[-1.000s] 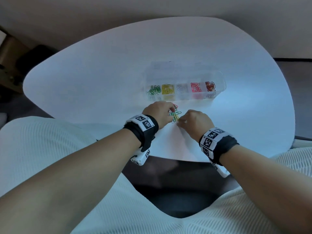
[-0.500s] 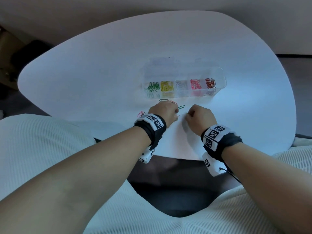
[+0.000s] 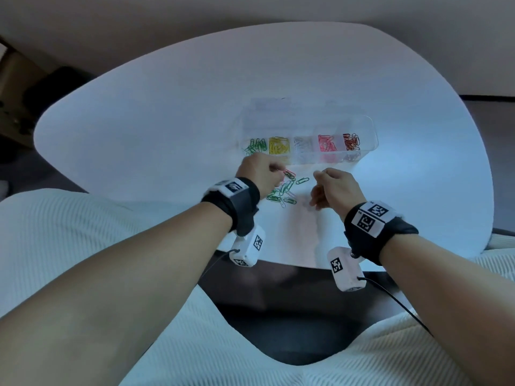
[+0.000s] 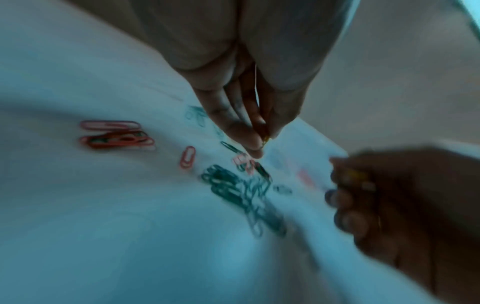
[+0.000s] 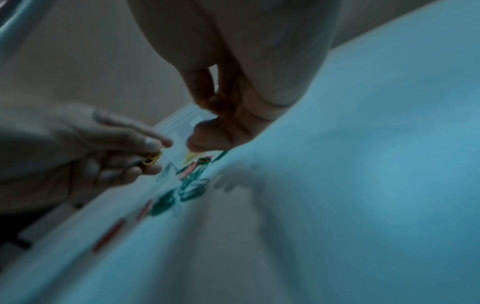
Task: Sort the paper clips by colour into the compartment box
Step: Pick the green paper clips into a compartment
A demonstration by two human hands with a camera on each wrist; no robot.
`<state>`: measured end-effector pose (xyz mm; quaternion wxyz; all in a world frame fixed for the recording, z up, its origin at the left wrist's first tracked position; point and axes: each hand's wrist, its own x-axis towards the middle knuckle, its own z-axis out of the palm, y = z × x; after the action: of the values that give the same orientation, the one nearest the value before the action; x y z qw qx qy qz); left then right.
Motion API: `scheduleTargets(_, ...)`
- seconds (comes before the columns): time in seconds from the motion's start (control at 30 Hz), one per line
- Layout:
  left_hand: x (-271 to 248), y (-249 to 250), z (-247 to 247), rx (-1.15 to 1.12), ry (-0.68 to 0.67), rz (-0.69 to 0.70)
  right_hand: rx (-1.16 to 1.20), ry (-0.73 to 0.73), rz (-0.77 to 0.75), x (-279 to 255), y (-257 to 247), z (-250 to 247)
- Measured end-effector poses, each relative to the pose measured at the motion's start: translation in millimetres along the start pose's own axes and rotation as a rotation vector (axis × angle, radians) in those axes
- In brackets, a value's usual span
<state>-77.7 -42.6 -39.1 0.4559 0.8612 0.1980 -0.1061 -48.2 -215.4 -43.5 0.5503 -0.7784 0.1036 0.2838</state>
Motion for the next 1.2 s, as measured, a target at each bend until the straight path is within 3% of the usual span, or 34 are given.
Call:
scheduleTargets(0.13,-3.8,-4.2,-22.7,-0.551,0.035,-0.216,0.369,-0.168,0.057,0.3,-10.8,5.5)
scheduleTargets(0.33,-7.5,-7.1,-19.8,-0.835,-0.051,-0.294,0.511,-0.225,0.115,6.5,-17.3,14.4)
scheduleTargets(0.43,-6.5,-5.9,-20.9,-0.738,-0.031,-0.313,0.458,-0.165,0.162,6.8,-17.1,21.3)
scheduleTargets(0.6,-4.1,-2.6,-35.0,-0.402,-0.027,-0.353,-0.019,-0.026,0.045,7.1,-12.9,24.7)
scheduleTargets(0.7,-0.4,8.5,-47.6,-0.095,-0.052,-0.337,-0.083,0.034,0.029,5.7,-10.5,21.3)
scheduleTargets(0.9,-0.1,8.6,-76.8,0.282,-0.111,-0.219,-0.153,0.1,-0.015,7.2,-10.7,15.1)
scheduleTargets(1.07,3.2,30.7,-75.6,0.274,-0.123,-0.026,-0.269,0.067,-0.118,11.5,-25.2,16.7)
scheduleTargets(1.2,13.6,58.6,-54.8,0.117,-0.124,0.007,-0.28,0.036,-0.259,17.3,-52.6,22.1)
